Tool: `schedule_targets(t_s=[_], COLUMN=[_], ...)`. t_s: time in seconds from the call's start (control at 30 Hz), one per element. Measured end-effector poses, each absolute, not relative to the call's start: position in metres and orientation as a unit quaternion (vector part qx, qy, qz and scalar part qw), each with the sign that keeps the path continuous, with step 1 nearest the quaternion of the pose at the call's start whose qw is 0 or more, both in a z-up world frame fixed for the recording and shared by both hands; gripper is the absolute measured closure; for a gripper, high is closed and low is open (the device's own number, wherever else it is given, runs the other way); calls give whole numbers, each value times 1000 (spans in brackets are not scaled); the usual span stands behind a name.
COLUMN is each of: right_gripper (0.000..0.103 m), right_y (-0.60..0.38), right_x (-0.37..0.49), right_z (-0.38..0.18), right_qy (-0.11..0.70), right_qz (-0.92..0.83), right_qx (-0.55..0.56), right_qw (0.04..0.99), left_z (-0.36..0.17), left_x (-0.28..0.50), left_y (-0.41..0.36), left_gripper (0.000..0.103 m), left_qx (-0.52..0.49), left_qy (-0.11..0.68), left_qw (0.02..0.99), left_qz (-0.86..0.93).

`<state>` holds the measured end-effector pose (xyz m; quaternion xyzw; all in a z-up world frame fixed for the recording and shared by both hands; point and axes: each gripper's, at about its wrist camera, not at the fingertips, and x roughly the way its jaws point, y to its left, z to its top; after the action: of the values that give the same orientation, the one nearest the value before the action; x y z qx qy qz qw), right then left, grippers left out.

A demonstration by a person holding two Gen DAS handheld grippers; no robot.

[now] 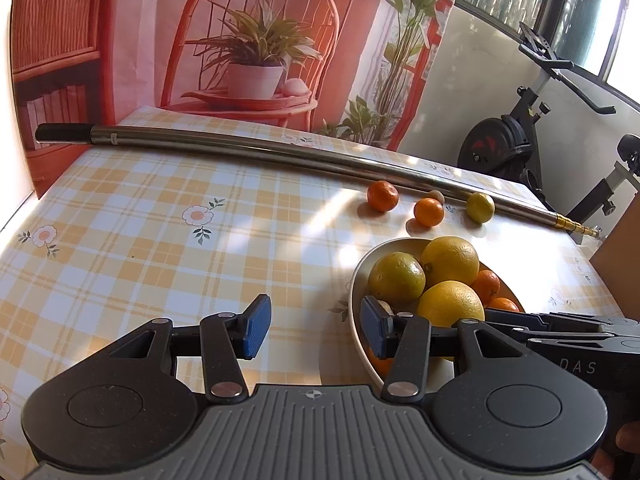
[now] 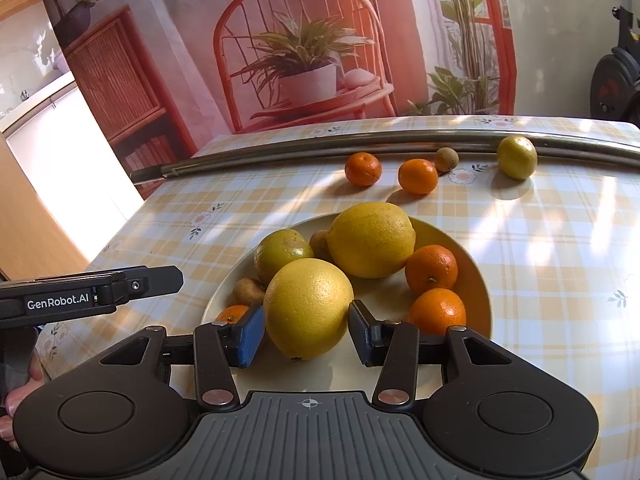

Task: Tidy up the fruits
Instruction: 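Lower the yellow lemon onto the plate and open the right tool, then withdraw both tools from the plate toward the loose fruit by the rod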

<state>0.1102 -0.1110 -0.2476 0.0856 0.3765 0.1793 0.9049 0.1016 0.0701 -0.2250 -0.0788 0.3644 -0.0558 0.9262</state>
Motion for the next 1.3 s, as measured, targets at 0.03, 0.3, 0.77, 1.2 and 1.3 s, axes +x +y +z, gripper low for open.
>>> schedule_targets(t_s=[0.03, 0.3, 0.77, 1.2, 1.3], right_gripper=[61, 61, 57, 56, 56], right_y=[-112, -99, -103, -151, -169], right_x=[111, 113, 112, 116, 117], right_z=[-248, -249, -247, -209, -197], right_qy=[376, 375, 372, 312, 296], right_qz=[180, 193, 186, 140, 120], right_qx=[89, 70, 73, 98, 106], right_qw=[904, 904, 907, 935, 942], left_z=[-225, -226, -225, -214, -204], left_x=[102, 102, 102, 105, 104], left_y=[70, 69, 70, 80, 80], left_gripper=[51, 51, 51, 51, 51], left_qx=[-79, -76, -79, -99, -104], left_qy=[364, 366, 365, 354, 341], left_qw=[926, 926, 926, 929, 933], left_qz=[-56, -56, -52, -45, -50])
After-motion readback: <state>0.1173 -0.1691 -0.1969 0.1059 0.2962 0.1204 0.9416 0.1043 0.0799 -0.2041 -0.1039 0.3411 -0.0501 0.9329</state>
